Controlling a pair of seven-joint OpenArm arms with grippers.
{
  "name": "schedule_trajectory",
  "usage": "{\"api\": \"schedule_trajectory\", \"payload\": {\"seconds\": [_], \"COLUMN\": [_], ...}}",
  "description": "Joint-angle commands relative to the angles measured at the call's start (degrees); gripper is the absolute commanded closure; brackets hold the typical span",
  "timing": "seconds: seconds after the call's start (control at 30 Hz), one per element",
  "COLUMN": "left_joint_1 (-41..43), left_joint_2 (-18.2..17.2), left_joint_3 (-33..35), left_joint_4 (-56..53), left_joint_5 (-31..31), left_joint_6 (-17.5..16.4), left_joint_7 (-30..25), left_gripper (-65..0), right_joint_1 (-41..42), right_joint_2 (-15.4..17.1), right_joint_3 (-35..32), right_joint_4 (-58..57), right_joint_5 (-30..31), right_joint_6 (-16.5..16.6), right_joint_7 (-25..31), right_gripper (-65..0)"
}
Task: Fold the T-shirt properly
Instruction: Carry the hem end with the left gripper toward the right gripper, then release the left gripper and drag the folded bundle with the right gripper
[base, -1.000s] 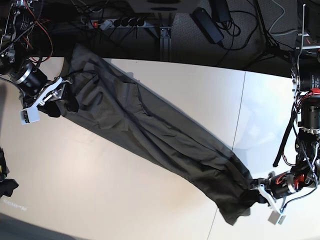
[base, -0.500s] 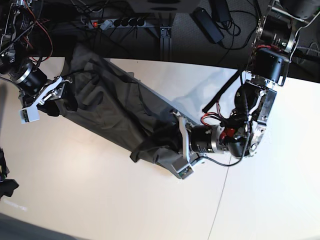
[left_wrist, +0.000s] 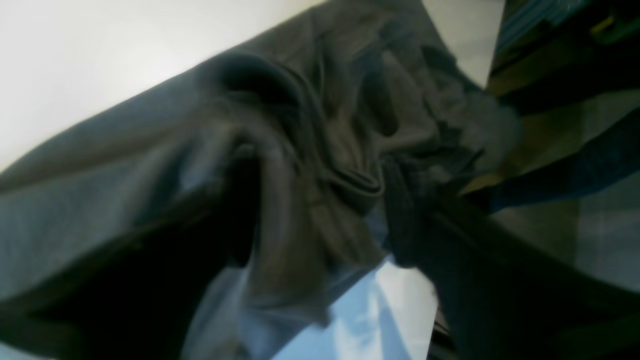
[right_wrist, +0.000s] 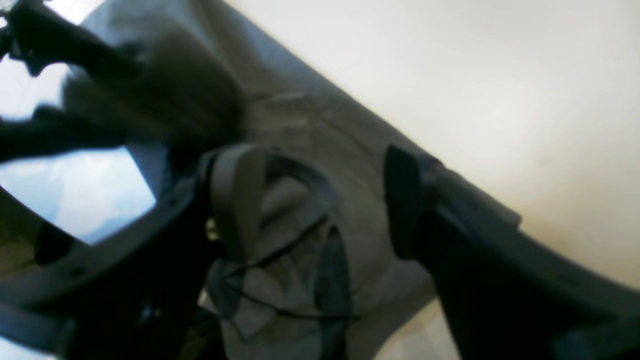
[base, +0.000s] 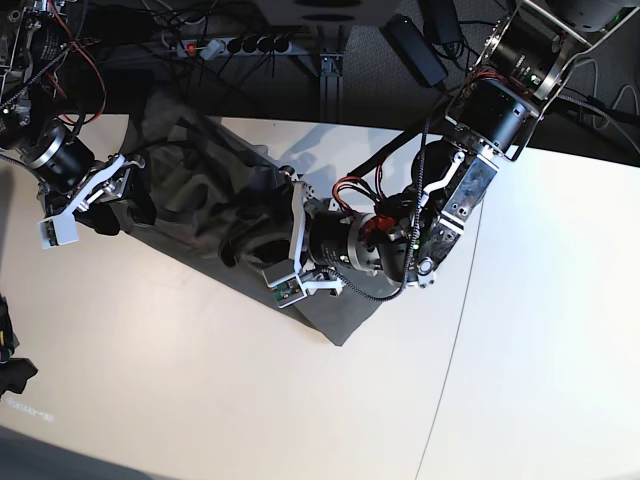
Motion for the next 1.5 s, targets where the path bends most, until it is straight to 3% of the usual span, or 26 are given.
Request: {"api": "schedule_trajectory", "payload": {"seconds": [0.0,0.1,0.2,0.33,0.5,0.67,0.8,1.27,1.47], "left_joint_1": [-1.3,-1.4,-1.4,-1.4,-1.4,-1.4,-1.4,-1.4,-1.4], "left_joint_2": [0.8,1.2,1.2,1.2,1.0,0.6,-0.6,-3.0,-3.0], "left_joint_3": [-0.2,-0.8,-2.7,-7.1,-12.8,-15.8,-15.9,-15.9,-15.9], "left_joint_4": [0.9,0.9,0.9,0.9,0.9,0.9,0.9,0.9,0.9], "left_joint_5": [-0.6,-0.2,-0.2,-0.3,-0.4,-0.6,-1.0,-1.0,-1.0], "left_joint_6": [0.4,0.9,3.8,3.7,3.7,3.7,3.7,3.7,3.7], "left_joint_7": [-1.9,-1.8,-0.7,-0.1,0.7,3.4,3.3,2.9,2.9], "left_gripper": [-42.2,-42.2,-42.2,-42.1,-42.1,-42.1,-42.1,-42.1,-42.1], "right_joint_1": [0.4,-0.8,-3.4,-10.5,-16.4,-15.9,-13.9,-6.3,-6.2], "right_joint_2": [0.8,0.6,-0.4,-2.1,-6.9,-13.5,-16.9,-17.2,-20.0], "right_joint_3": [1.2,6.6,15.3,22.2,22.4,22.4,22.4,19.8,16.2], "right_joint_4": [0.9,0.9,0.9,0.9,0.6,-0.6,-3.1,-18.8,-18.9], "right_joint_5": [0.2,-0.3,4.9,9.3,10.4,10.0,8.8,10.1,10.1], "right_joint_6": [3.7,2.1,2.2,2.4,2.4,2.4,2.4,2.6,2.6], "right_joint_7": [0.5,0.4,-1.2,-1.5,-1.2,-0.7,0.1,-1.0,-1.0], "right_gripper": [-37.8,-37.8,-38.7,-43.7,-43.7,-43.7,-43.7,-43.7,-43.7]}}
